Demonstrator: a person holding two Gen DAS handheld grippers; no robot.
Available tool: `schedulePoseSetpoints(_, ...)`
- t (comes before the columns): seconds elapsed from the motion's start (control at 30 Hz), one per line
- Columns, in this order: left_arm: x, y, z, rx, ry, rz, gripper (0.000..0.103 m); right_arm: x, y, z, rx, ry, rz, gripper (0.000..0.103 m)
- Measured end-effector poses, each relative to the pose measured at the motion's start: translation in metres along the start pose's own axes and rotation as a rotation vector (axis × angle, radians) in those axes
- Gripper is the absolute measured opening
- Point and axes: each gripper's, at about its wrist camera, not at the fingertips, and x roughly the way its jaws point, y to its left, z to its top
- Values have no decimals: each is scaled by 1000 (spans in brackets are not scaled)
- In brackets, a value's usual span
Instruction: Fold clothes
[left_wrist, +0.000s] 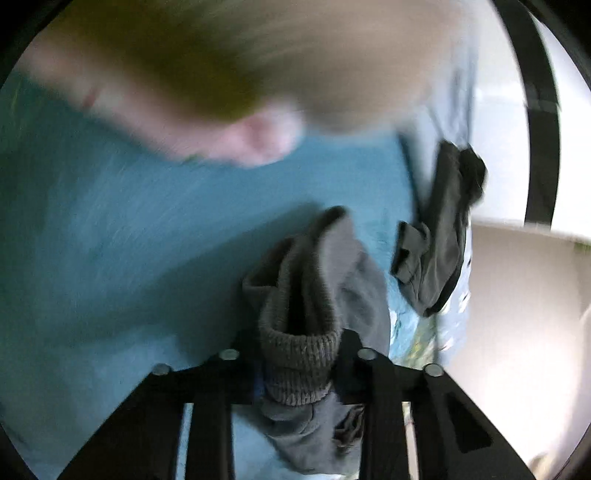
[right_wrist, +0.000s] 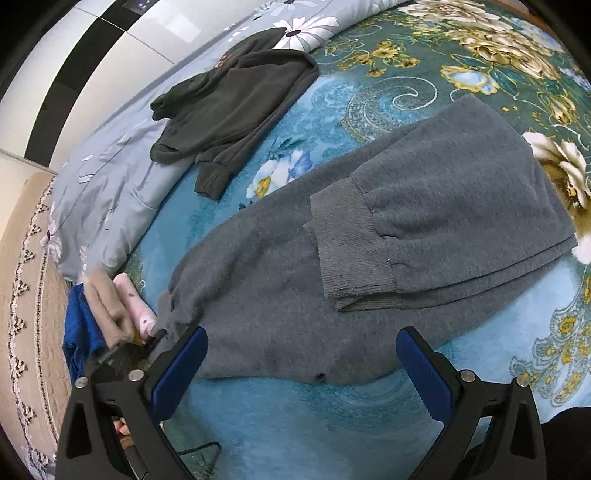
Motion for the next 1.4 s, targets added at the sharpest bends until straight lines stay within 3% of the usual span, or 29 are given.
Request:
schedulePoseSetpoints(0.13, -21, -51, -6, 343, -120, 87, 20, 0, 0, 0, -1, -1, 7, 103)
schedulePoseSetpoints(0.2, -21, -59, -4, 449, -128, 150, 20, 0, -2, 0, 7, 3, 7, 103)
schedulePoseSetpoints(0.33, -9, -32, 1, 375, -71, 237, 20, 1, -2, 0, 11, 3, 8, 103)
schedulePoseSetpoints(0.43, -12, -29, -5, 373, -67, 251, 20, -1, -2, -1, 15, -3, 18, 103)
schedulePoseSetpoints(0.6, -23, -73, -19, 479, -98, 225, 20, -8, -3, 1, 27, -26, -3, 103)
schedulePoseSetpoints(0.83, -22, -156, -68, 732, -111, 186, 20, -32, -7, 4, 25, -105, -33, 103)
schedulePoseSetpoints(1.07, 5, -217, -123, 917, -56, 142, 20, -58, -21, 12, 7, -146, -49, 103)
schedulePoseSetpoints(1.4, 47, -277, -209, 1056, 24, 63, 20, -89, -67, 24, 19, -188, -104, 103)
